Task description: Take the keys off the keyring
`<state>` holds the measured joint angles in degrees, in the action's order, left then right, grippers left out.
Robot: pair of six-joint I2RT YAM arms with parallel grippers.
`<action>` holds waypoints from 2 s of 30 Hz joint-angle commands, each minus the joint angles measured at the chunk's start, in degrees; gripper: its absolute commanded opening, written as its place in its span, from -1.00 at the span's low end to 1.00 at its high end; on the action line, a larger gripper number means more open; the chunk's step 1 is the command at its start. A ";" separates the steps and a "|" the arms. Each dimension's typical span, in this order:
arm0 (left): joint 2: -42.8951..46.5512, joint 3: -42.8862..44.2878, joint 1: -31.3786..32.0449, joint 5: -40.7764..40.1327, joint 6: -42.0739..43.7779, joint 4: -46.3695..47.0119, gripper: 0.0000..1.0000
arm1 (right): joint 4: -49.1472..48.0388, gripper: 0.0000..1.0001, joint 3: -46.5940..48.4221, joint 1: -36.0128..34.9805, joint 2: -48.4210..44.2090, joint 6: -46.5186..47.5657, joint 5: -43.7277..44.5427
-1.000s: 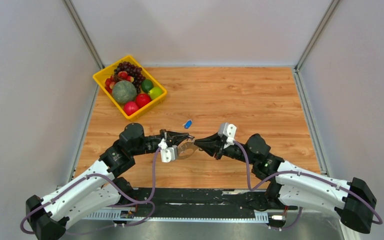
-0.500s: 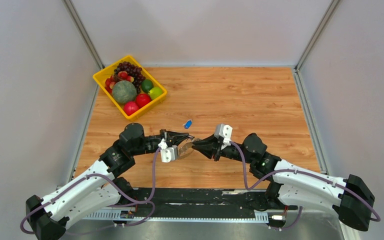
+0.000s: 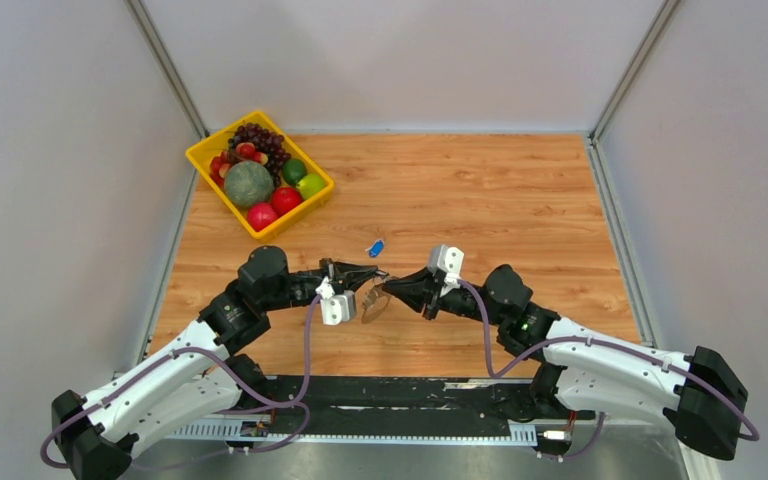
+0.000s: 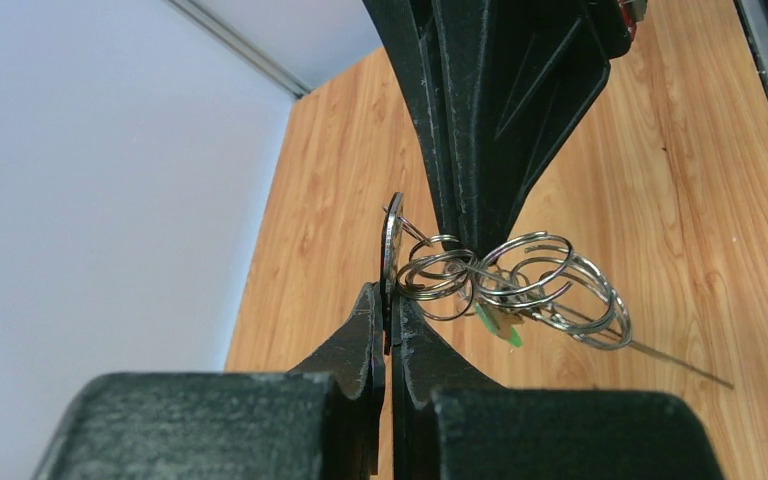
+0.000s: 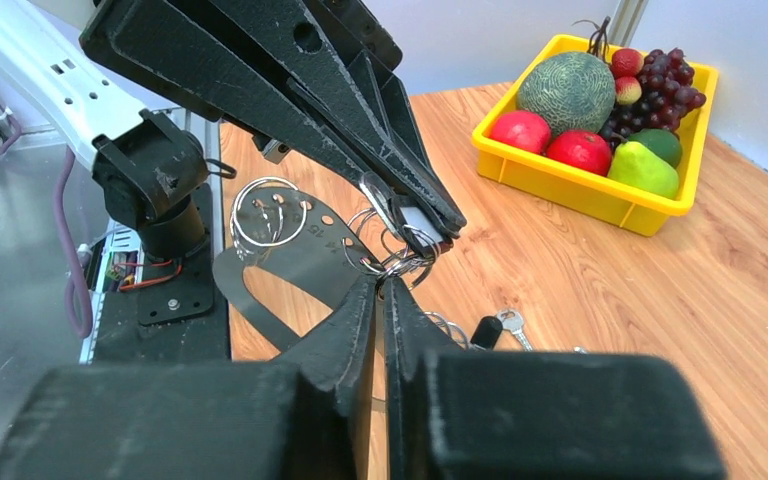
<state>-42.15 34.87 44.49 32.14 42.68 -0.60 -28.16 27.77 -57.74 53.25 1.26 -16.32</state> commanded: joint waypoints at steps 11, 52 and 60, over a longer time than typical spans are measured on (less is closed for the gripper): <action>0.23 0.96 0.06 -0.94 -1.61 3.27 -1.00 | -2.80 -1.00 -0.89 -0.53 -7.03 2.90 0.23; 0.89 0.81 0.04 5.02 -0.93 3.66 -1.00 | -4.04 -0.48 -0.62 -2.06 -4.11 2.89 4.47; 0.94 0.82 0.07 4.97 -0.93 3.62 -1.00 | -4.53 -0.44 0.32 -2.07 -1.80 0.82 5.39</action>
<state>-42.09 34.87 44.27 35.55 42.13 0.89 -32.36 25.02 -59.86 50.30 4.32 -12.19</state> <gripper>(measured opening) 0.018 0.284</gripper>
